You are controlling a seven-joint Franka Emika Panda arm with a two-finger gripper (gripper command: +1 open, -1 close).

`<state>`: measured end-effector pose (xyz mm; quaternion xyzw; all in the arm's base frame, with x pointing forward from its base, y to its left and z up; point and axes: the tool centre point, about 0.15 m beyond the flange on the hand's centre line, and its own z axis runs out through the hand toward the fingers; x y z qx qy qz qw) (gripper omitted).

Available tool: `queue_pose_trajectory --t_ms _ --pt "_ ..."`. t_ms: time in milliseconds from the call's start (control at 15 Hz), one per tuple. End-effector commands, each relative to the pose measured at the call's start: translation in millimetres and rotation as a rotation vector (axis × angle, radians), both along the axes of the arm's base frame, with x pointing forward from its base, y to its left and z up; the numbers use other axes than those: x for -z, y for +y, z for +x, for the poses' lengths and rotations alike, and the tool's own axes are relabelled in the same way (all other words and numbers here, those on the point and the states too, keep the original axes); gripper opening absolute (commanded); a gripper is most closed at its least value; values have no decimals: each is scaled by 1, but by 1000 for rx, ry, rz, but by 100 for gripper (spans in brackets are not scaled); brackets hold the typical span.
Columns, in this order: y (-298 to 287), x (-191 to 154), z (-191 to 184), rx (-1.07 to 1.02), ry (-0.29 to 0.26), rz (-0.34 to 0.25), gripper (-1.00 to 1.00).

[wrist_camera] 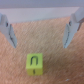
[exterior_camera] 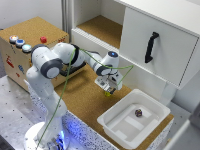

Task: Grasp the purple block

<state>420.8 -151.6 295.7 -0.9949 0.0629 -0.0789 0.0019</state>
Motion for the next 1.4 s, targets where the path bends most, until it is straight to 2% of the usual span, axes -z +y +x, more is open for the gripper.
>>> queue_pose_trajectory --t_ms 0,200,400,533,600,667,800,867,1067,1267,1333 --pt "-65 -81 -30 172 -84 -88 100" --pt "-114 -89 -35 288 -73 -86 100" --pt "-169 -76 -37 355 -11 -104 100" --pt "-203 -63 -42 407 25 -95 100" --pt "-220 -55 -45 436 45 -77 100" --pt "-236 -45 -48 459 57 -24 100" --pt "-256 -27 -48 470 78 37 100" --pt "-265 -14 -43 472 106 72 100" --pt "-276 11 -22 459 139 75 100" --pt "-278 24 -12 466 112 89 100" --pt "-280 33 -8 478 110 112 100"
